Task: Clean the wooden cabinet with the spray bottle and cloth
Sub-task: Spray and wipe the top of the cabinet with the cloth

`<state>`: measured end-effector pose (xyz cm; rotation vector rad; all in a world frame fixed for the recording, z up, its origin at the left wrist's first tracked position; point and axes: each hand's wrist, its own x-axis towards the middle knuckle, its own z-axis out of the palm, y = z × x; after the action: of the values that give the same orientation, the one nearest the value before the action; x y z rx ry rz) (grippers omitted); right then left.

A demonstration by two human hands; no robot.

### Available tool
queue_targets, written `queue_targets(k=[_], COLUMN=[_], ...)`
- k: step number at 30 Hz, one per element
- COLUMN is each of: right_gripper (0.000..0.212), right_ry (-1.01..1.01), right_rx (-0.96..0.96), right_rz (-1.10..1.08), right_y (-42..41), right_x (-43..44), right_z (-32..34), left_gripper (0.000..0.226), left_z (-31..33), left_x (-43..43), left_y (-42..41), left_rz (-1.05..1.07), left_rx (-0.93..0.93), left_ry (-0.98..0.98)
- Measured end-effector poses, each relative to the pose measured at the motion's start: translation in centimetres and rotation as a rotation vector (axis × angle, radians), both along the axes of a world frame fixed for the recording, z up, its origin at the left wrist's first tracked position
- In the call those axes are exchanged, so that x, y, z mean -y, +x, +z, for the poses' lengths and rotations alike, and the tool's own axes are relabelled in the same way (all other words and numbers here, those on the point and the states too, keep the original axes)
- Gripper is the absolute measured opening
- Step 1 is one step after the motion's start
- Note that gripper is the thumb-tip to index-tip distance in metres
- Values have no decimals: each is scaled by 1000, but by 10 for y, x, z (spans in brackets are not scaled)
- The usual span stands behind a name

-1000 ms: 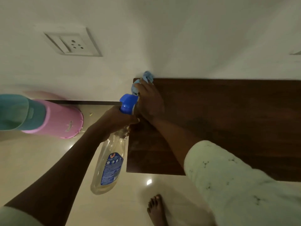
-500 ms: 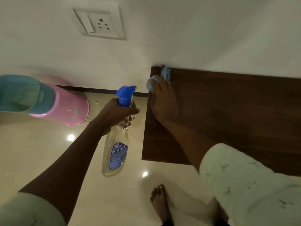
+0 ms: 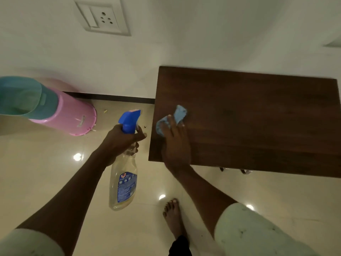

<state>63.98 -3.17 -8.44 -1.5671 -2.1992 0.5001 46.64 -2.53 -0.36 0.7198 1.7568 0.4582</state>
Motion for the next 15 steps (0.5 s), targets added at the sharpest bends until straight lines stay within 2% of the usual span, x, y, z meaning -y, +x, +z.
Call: queue_targets(k=[2,6,10,13,15], right_gripper=[51,55,52,55,53], right_ry=[7,-36,-4,88,135], right_rx=[-124,-151,-109,45,116], right_rz=[181,324,216,169,37], right_y=[-8,32,109,188,234], right_x=[26,27,10,14,22], right_z=[-3,-3,-4,-9,-10], left_gripper=[37,35,33,30,24], left_z=[3,11,15,16,13], left_x=[15,43,74,100,113], left_y=[11,43,82,120,143], left_rz=[25,29,48,75,91], left_rx=[-13,-28,-31,-8,3], left_ry=[4,54,118,156,167])
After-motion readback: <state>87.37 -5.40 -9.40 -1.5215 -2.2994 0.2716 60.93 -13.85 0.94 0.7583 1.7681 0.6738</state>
